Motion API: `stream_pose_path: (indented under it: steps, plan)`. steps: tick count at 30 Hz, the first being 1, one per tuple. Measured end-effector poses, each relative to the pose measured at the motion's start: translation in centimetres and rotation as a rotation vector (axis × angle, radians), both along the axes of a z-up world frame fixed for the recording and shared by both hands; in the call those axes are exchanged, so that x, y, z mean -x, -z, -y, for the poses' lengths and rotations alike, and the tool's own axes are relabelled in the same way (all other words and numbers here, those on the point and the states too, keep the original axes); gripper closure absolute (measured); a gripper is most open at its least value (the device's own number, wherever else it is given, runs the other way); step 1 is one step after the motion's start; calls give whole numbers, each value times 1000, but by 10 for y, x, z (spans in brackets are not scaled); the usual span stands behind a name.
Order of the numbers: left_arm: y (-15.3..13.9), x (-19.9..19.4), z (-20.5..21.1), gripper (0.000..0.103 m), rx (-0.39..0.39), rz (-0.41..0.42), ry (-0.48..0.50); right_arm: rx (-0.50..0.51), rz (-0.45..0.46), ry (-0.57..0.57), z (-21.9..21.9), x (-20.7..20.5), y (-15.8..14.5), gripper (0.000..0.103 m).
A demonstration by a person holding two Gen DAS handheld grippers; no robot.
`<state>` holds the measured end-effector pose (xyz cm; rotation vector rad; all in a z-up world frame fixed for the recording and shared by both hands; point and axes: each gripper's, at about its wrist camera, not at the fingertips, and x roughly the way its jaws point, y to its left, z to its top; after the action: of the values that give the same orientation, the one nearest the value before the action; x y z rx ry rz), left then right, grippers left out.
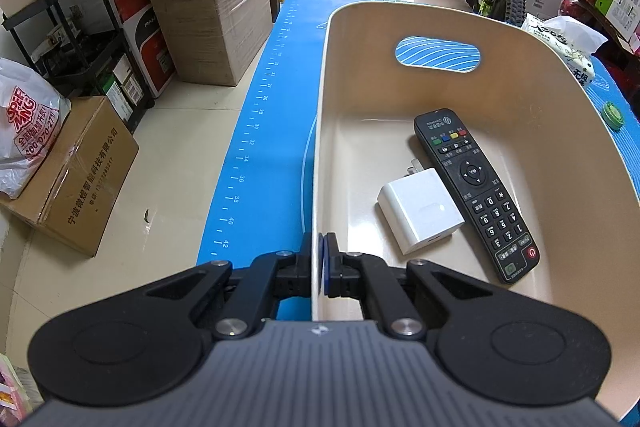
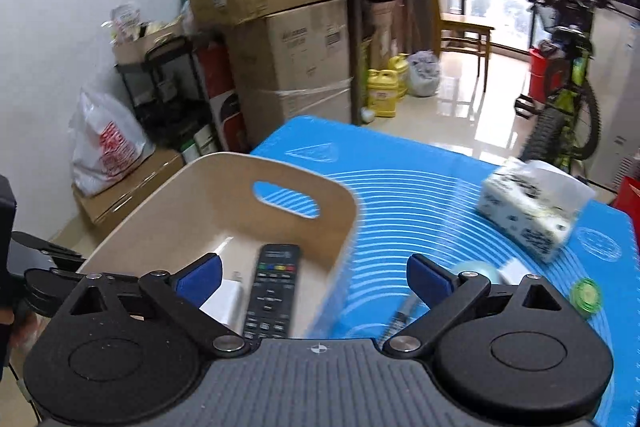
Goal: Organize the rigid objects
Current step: 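Move the right tool back toward the marker and mouse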
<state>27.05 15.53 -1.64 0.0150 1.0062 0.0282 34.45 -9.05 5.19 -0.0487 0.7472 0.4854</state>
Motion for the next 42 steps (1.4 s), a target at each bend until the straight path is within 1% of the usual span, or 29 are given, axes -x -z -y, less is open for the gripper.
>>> stream_pose_path:
  steps: [4, 8, 11, 17, 19, 22, 24, 27, 30, 34, 38, 42]
  plan:
    - [1, 0, 0, 98, -5, 1, 1, 15, -6, 48, 28, -2, 7, 4]
    - [1, 1, 2, 98, -5, 1, 1, 34, -47, 100, 46, -6, 29, 4]
    - [1, 1, 3, 98, -4, 1, 0, 66, -51, 132, 52, -3, 49, 4]
    - [0, 1, 3, 98, -7, 1, 2, 89, -121, 166, 54, -4, 94, 4]
    - [0, 1, 3, 98, -7, 1, 2, 85, -137, 179, 55, -3, 105, 4]
    - [0, 0, 3, 98, -8, 2, 2, 71, -147, 201, 58, -3, 112, 4]
    - [0, 0, 3, 98, -8, 2, 2, 66, -135, 223, 62, -5, 111, 4]
    - [0, 0, 2, 98, -6, 3, 3, 87, -87, 260, 67, -13, 110, 4]
    - [-1, 0, 1, 98, -5, 5, 5, 92, -48, 269, 72, -22, 110, 4]
    - [0, 0, 0, 98, -8, 4, 5, 143, 29, 248, 73, -32, 117, 4]
    - [0, 1, 1, 98, -9, 5, 5, 178, 77, 211, 67, -42, 124, 4]
    - [0, 1, 1, 98, -11, 6, 5, 276, 120, 187, 52, -47, 132, 6]
